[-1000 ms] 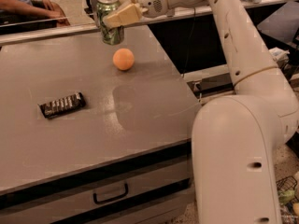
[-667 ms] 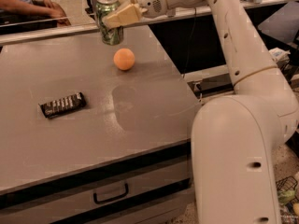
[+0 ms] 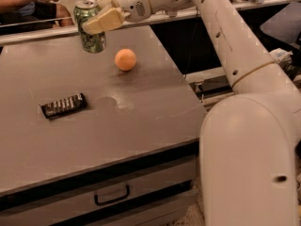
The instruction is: Move green can near rxbar chocolate
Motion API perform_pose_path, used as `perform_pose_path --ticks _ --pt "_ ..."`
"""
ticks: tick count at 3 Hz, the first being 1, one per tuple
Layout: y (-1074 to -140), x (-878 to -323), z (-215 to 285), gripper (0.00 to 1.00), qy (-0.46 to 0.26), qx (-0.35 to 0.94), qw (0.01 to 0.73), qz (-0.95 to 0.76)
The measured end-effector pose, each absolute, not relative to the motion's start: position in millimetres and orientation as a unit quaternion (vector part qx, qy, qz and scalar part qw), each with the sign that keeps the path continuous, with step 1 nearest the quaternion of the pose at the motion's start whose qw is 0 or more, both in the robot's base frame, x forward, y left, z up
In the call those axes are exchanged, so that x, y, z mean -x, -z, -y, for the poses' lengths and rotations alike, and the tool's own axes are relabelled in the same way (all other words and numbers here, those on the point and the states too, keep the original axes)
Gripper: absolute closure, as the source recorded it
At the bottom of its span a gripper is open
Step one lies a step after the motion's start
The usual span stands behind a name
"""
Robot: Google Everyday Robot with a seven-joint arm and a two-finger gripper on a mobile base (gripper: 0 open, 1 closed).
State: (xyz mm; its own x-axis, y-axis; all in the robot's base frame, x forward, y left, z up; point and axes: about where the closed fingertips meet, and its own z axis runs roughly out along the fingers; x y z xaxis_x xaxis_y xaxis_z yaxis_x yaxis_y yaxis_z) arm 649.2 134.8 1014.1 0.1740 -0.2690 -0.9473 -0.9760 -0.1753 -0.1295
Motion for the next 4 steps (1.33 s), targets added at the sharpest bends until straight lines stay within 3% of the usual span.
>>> perform_pose_path --ticks 4 --pt "-943.7 -627.8 -198.4 1.00 -0.407 0.593 0.441 -0.537"
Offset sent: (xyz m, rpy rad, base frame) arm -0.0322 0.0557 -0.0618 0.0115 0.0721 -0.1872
